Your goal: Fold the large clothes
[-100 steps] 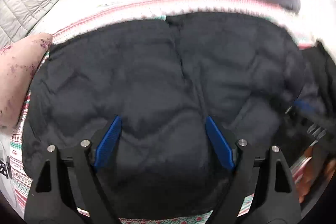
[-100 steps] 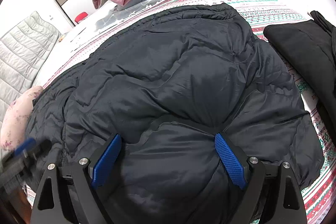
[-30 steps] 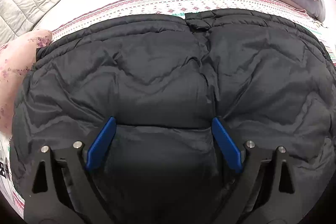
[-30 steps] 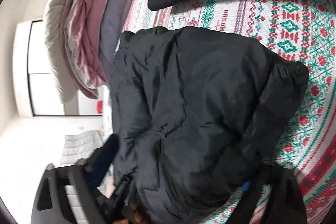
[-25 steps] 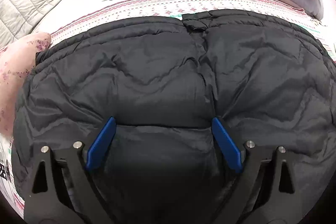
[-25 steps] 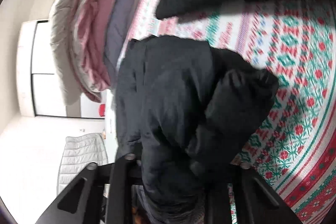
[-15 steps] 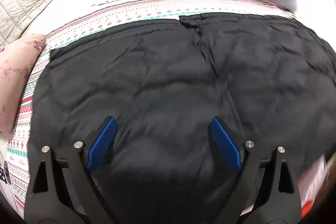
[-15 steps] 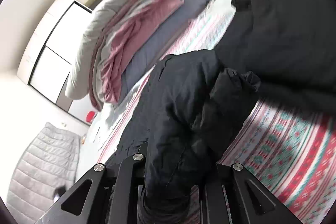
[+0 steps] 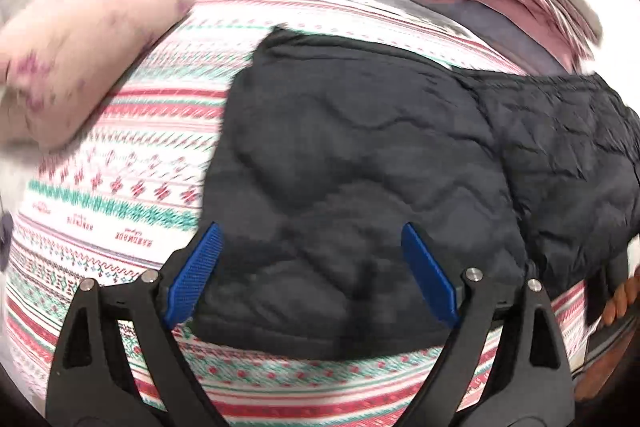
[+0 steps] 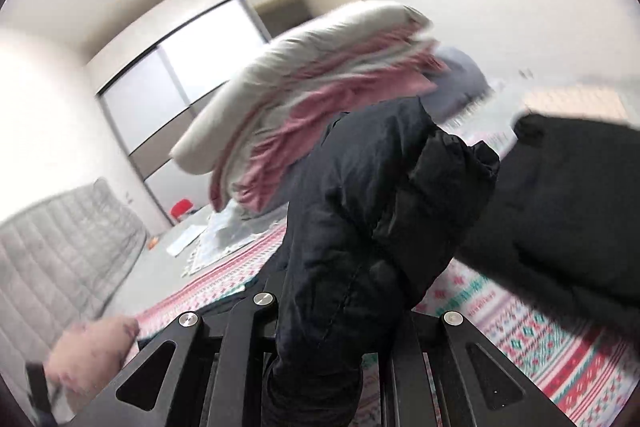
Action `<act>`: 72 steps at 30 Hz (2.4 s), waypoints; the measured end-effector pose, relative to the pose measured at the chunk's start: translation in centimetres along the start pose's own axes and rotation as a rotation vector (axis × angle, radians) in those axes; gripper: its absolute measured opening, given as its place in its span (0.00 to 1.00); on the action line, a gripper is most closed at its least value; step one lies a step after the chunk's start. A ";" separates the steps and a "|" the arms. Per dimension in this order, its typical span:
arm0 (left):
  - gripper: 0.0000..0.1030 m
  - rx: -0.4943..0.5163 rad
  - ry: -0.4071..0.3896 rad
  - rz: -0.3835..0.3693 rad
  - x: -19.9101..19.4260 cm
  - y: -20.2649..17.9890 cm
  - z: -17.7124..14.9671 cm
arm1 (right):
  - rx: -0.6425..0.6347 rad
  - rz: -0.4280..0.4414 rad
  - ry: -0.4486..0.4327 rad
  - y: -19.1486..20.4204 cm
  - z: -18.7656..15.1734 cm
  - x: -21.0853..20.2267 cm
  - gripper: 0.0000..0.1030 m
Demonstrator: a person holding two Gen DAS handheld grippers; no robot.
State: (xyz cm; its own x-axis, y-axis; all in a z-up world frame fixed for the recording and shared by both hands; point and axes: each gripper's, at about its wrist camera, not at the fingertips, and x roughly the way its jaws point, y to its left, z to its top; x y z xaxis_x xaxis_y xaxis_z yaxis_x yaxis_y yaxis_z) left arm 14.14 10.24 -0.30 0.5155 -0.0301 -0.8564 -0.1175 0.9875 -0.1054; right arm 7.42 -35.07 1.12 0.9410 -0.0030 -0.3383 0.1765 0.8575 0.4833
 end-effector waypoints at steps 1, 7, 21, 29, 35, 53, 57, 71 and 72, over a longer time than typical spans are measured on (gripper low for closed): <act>0.86 -0.018 0.014 0.017 0.8 0.7 0.1 | -0.014 0.010 -0.004 0.4 -0.1 -0.1 0.14; 0.72 -0.209 0.073 -0.066 3.3 4.5 0.6 | -0.159 0.110 -0.034 4.5 -0.7 -0.5 0.14; 0.28 -0.354 0.099 -0.141 4.3 7.5 0.4 | -0.710 0.381 0.083 23.9 -10.1 -0.1 0.17; 0.29 -0.445 0.134 -0.229 4.1 10.1 -0.1 | -1.054 0.423 0.334 30.1 -21.6 2.5 0.34; 0.32 -0.484 0.147 -0.258 3.8 11.2 -0.4 | -1.028 0.588 0.441 29.8 -21.3 1.4 0.69; 0.69 -0.442 -0.162 -0.309 -4.0 11.0 1.0 | -0.313 0.502 0.633 17.9 -11.8 9.8 0.73; 0.71 -0.340 -0.147 -0.280 -3.6 7.9 1.9 | -0.483 0.469 0.650 20.8 -15.0 10.1 0.74; 0.35 -0.085 -0.105 0.052 0.4 3.6 1.9 | -0.645 0.469 0.739 25.7 -21.0 11.6 0.75; 0.30 -0.082 -0.102 0.072 0.8 3.6 1.9 | -0.644 0.469 0.742 25.7 -21.1 11.7 0.75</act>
State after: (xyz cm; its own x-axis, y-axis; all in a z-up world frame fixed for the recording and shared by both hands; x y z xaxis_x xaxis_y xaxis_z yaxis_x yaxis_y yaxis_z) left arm 15.81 14.03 -0.42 0.5863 0.0600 -0.8079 -0.2241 0.9704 -0.0906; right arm 16.85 -2.24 -7.43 0.4286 0.5211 -0.7381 -0.5426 0.8016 0.2509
